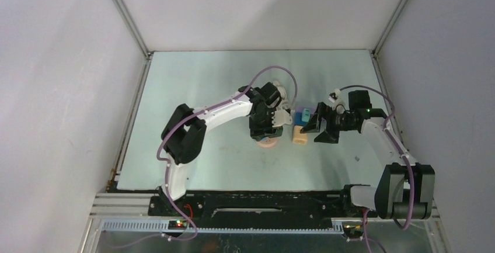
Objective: Insert the plug
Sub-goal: Insert the plug into the socket.
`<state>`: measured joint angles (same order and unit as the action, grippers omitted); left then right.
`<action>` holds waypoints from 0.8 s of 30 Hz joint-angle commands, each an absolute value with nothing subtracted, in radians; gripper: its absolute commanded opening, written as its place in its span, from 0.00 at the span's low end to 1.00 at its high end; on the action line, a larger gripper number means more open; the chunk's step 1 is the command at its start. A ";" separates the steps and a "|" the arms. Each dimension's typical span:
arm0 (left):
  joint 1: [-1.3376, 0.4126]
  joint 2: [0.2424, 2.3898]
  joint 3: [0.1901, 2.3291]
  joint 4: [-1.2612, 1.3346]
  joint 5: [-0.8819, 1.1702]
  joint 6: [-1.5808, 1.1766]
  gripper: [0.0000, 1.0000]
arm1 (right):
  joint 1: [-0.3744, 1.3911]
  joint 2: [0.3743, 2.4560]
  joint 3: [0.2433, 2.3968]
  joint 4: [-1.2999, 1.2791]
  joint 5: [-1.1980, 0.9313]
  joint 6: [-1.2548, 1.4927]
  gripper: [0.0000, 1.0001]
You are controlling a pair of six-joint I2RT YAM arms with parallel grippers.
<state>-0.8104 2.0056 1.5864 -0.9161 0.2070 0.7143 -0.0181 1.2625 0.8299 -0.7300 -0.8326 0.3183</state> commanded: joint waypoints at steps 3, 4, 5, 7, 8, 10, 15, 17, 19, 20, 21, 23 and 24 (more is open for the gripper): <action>-0.824 2.038 1.568 -0.904 0.125 0.695 0.00 | 0.048 1.258 0.810 -0.653 -0.833 0.376 0.96; -0.821 2.031 1.559 -0.903 0.117 0.694 0.00 | 0.055 1.255 0.809 -0.652 -0.825 0.379 0.96; -0.818 2.026 1.550 -0.901 0.111 0.695 0.00 | 0.063 1.253 0.805 -0.648 -0.816 0.383 0.96; -0.812 2.020 1.532 -0.901 0.112 0.697 0.00 | 0.079 1.251 0.787 -0.633 -0.804 0.392 0.96; -0.811 2.024 1.525 -0.902 0.108 0.700 0.00 | 0.088 1.250 0.775 -0.624 -0.797 0.398 0.96; -0.809 2.034 1.522 -0.913 0.107 0.707 0.00 | 0.109 1.245 0.745 -0.597 -0.784 0.417 0.96; -0.806 2.060 1.554 -0.934 0.087 0.724 0.00 | 0.149 1.236 0.642 -0.460 -0.771 0.496 0.96; -0.802 2.069 1.574 -0.938 0.087 0.727 0.00 | 0.179 1.234 0.596 -0.375 -0.753 0.547 0.95; -0.797 2.074 1.595 -0.943 0.101 0.730 0.00 | 0.212 1.250 0.557 -0.267 -0.748 0.616 0.94; -0.794 2.073 1.603 -0.943 0.109 0.731 0.00 | 0.232 1.258 0.545 -0.213 -0.747 0.656 0.94; -0.791 2.072 1.609 -0.940 0.120 0.731 0.00 | 0.259 1.268 0.535 -0.154 -0.742 0.695 0.94; -0.788 2.066 1.614 -0.931 0.142 0.734 0.00 | 0.311 1.287 0.519 -0.032 -0.710 0.791 0.94; -0.785 2.060 1.613 -0.927 0.154 0.738 0.00 | 0.337 1.303 0.516 0.039 -0.695 0.830 0.93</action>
<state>-0.8173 2.0212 1.6009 -0.9325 0.1623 0.7074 0.2565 1.2690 0.5255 -0.2981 -0.7498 0.6312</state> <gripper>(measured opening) 0.647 0.938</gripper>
